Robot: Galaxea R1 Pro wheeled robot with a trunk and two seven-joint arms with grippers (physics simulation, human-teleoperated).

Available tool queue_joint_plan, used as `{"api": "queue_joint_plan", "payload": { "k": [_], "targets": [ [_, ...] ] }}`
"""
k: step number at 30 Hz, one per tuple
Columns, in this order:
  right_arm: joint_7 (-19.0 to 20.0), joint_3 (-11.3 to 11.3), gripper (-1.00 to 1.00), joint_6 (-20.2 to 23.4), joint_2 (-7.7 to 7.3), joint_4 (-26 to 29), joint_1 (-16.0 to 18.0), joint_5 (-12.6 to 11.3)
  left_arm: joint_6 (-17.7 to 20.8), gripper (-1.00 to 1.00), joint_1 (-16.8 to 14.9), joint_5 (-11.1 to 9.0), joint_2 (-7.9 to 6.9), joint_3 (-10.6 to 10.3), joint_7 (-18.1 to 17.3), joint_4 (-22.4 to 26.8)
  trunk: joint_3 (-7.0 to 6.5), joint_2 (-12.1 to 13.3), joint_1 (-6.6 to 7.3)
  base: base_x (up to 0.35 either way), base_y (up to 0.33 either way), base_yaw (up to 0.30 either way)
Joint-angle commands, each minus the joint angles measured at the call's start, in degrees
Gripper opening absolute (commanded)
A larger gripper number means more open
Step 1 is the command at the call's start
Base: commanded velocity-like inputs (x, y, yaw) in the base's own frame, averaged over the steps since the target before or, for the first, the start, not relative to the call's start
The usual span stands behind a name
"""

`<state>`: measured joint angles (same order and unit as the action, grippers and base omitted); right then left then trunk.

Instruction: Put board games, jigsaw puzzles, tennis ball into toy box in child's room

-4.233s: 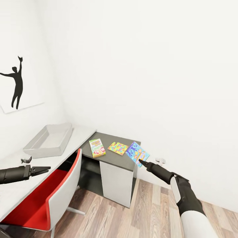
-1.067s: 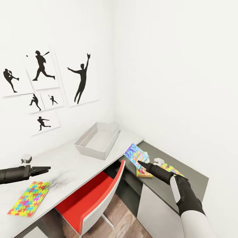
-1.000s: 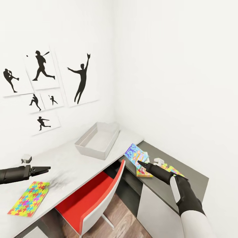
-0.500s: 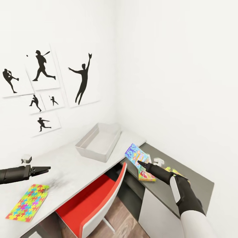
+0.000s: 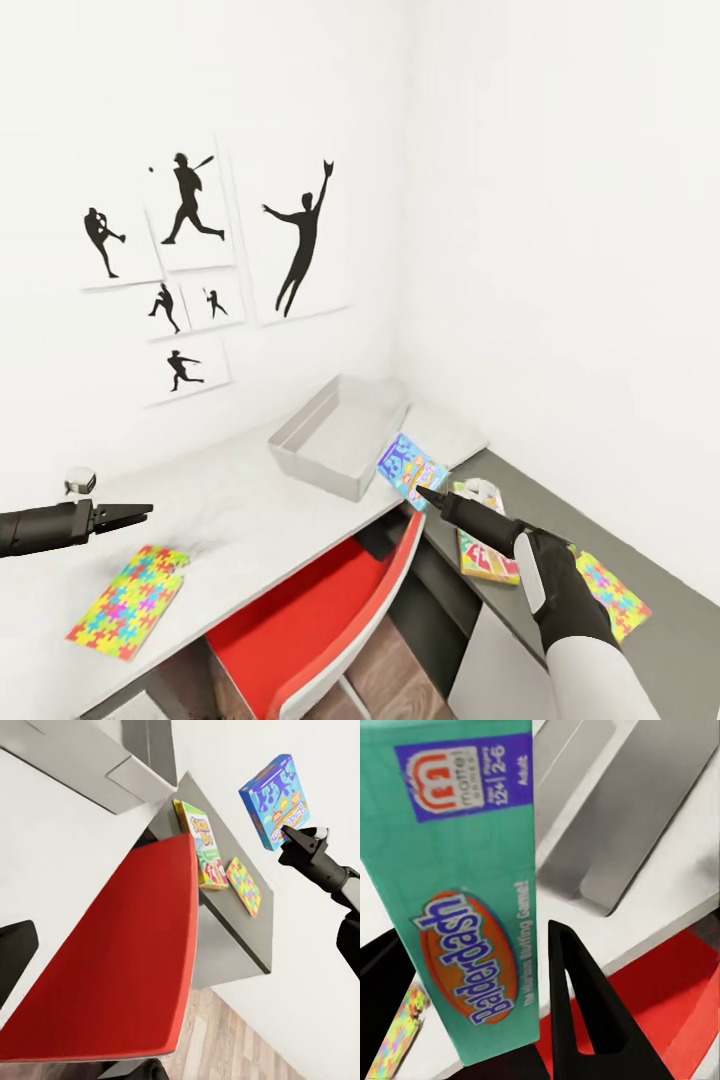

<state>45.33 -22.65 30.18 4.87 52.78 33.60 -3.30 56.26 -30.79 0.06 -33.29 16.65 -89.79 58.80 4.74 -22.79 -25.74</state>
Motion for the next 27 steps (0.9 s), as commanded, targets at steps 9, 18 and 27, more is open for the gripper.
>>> {"api": "queue_joint_plan", "payload": {
  "k": [9,18,27],
  "targets": [
    [0.18,-0.27,-1.00,0.58,-0.02,0.03,0.06,-0.49,0.55,1.00,-0.06,0.03,-0.01,-0.01,-0.21,0.00,0.13,-0.13,-0.04,0.172,0.000,0.292],
    [0.38,-0.45,-1.00,0.57,-0.21,-0.02,0.06,-0.75,0.52,1.00,-0.06,0.03,0.02,0.01,-0.21,-0.01,0.13,-0.13,-0.04,0.204,0.000,0.092],
    [0.31,-0.47,-1.00,0.58,-0.41,-0.10,0.06,-0.86,0.52,1.00,-0.06,0.03,0.01,0.00,-0.21,-0.03,0.13,-0.13,-0.04,0.210,0.001,0.003]
  ]
}}
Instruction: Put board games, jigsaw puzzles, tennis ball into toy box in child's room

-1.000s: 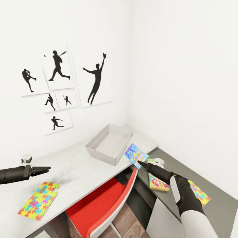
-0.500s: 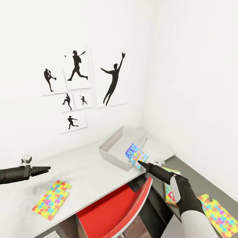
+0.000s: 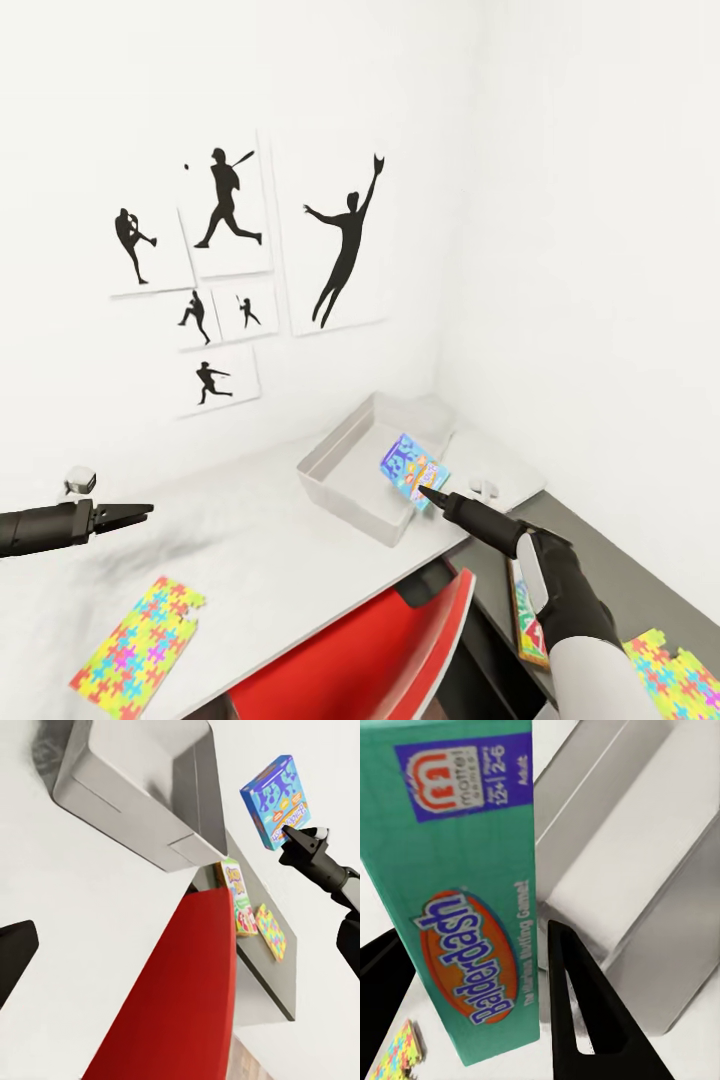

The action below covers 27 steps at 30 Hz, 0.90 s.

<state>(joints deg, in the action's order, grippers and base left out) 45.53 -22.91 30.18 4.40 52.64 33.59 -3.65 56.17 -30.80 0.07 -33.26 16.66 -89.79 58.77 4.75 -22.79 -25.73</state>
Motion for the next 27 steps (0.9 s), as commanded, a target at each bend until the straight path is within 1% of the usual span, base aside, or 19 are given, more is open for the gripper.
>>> {"api": "queue_joint_plan", "payload": {
  "k": [1,17,27],
  "targets": [
    [0.13,-0.21,-1.00,0.59,0.05,0.03,0.07,-0.53,0.61,1.00,-0.05,0.02,-0.03,-0.01,-0.21,-0.01,0.13,-0.13,-0.05,0.164,0.017,0.000],
    [0.51,-0.21,-1.00,0.50,0.00,0.09,0.07,-0.83,0.61,1.00,-0.05,0.02,0.04,-0.03,-0.21,0.01,0.13,-0.13,-0.05,0.159,0.012,0.000],
    [0.59,-0.21,-1.00,0.52,0.04,0.15,0.07,-0.85,0.61,1.00,-0.05,0.02,0.01,0.01,-0.21,0.01,0.13,-0.13,-0.05,0.012,0.000,0.000]
  ]
}}
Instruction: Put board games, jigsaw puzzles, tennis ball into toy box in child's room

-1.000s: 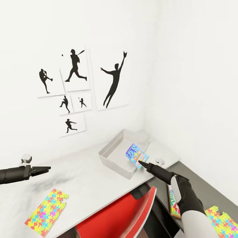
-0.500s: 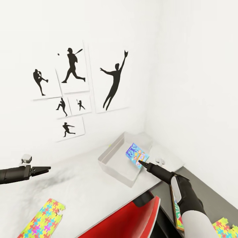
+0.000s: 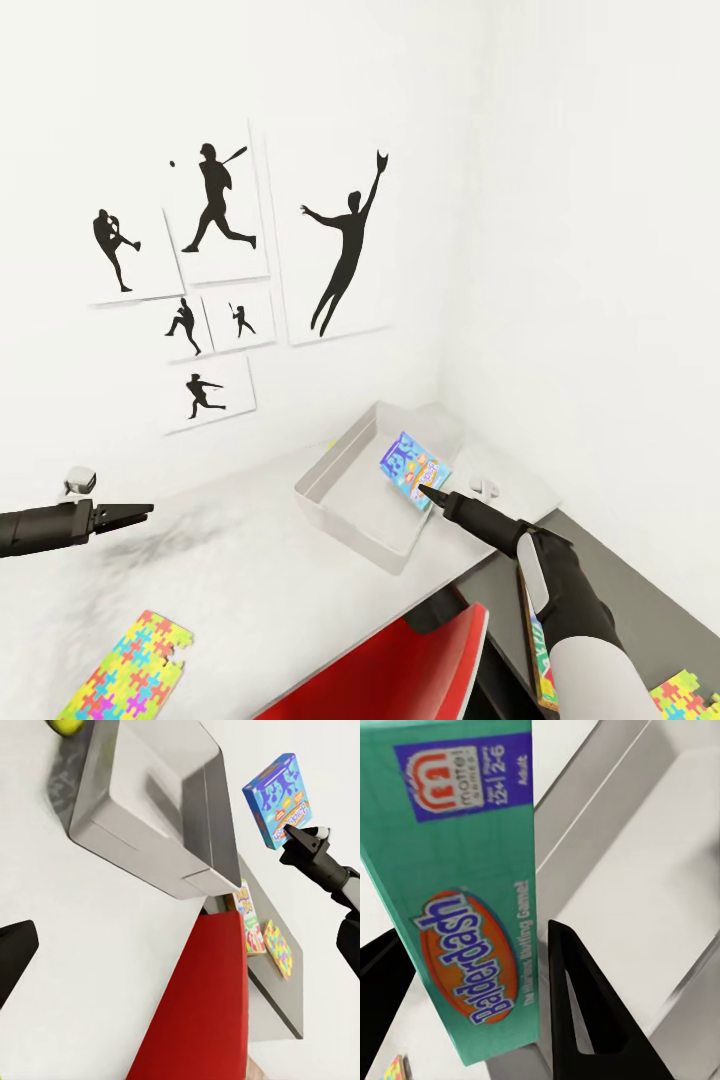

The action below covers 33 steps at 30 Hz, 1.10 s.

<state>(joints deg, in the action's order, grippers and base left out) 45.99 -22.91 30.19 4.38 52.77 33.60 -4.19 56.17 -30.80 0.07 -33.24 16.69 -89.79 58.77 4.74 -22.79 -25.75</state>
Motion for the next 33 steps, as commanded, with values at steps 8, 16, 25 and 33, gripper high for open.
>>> {"api": "queue_joint_plan", "payload": {
  "k": [8,16,25,33],
  "targets": [
    [-0.04,-0.01,-1.00,1.27,0.42,1.67,0.07,-0.37,0.61,1.00,-0.05,0.02,-0.05,0.00,-0.21,0.00,0.13,-0.13,-0.04,0.000,0.000,0.000],
    [-3.19,2.15,-1.00,8.35,1.98,2.70,1.26,0.00,0.61,1.00,-0.05,0.03,0.01,-0.07,-0.21,0.02,0.13,-0.13,-0.04,0.000,0.000,0.000],
    [-20.99,3.72,-1.00,19.04,4.91,-0.29,14.09,-0.38,0.61,1.00,-0.02,0.07,0.02,-0.07,-0.21,-0.01,0.13,-0.13,-0.04,0.000,0.000,0.000],
    [-27.61,3.80,-1.00,21.74,5.52,-3.41,16.93,-0.40,0.61,1.00,-0.04,0.11,0.02,-0.08,-0.21,-0.01,0.13,-0.13,-0.04,0.000,0.000,0.000]
  ]
}}
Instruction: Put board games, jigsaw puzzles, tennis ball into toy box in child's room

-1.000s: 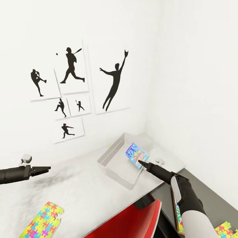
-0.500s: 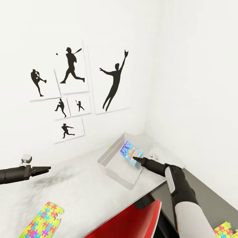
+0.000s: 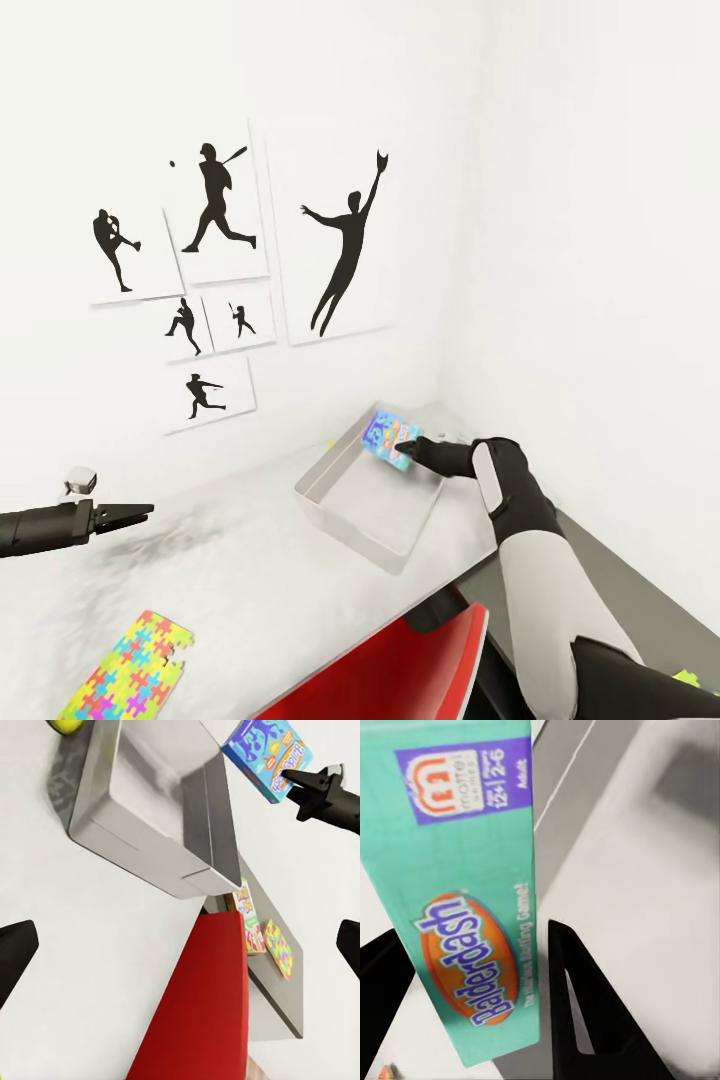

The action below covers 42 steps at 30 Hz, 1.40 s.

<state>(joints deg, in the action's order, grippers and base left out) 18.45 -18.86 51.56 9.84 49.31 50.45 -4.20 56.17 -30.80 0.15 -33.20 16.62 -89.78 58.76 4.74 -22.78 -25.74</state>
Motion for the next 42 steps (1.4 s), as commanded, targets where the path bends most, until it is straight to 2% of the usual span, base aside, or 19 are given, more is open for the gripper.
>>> {"api": "queue_joint_plan", "payload": {
  "k": [1,4,10,34,42],
  "targets": [
    [-0.23,-0.24,-1.00,1.41,0.09,0.00,0.11,-0.38,0.61,1.00,-0.05,0.03,-0.02,0.02,-0.22,-0.01,0.13,-0.14,-0.04,0.000,0.000,0.000],
    [-0.48,-0.14,-1.00,4.70,0.08,-0.03,0.11,-0.37,0.61,1.00,-0.03,0.03,-0.02,0.00,-0.22,-0.04,0.13,-0.14,-0.04,0.000,0.000,0.000],
    [-0.60,-0.05,-1.00,7.28,0.09,-0.03,0.09,-0.37,0.61,1.00,-0.04,0.03,-0.02,0.05,-0.22,-0.05,0.13,-0.14,-0.04,0.000,0.000,0.000],
    [-0.56,0.09,-1.00,8.44,0.16,-1.20,0.29,-0.33,0.61,1.00,-0.03,-0.27,-0.01,0.01,-0.22,-0.14,0.15,-0.14,-0.04,0.000,0.000,0.000],
    [-0.65,0.77,-1.00,8.44,0.16,-0.82,4.09,-0.14,0.61,1.00,-0.04,-0.25,0.37,-0.01,-0.22,-0.14,0.60,-0.14,-0.04,0.000,0.000,0.000]
  ]
}}
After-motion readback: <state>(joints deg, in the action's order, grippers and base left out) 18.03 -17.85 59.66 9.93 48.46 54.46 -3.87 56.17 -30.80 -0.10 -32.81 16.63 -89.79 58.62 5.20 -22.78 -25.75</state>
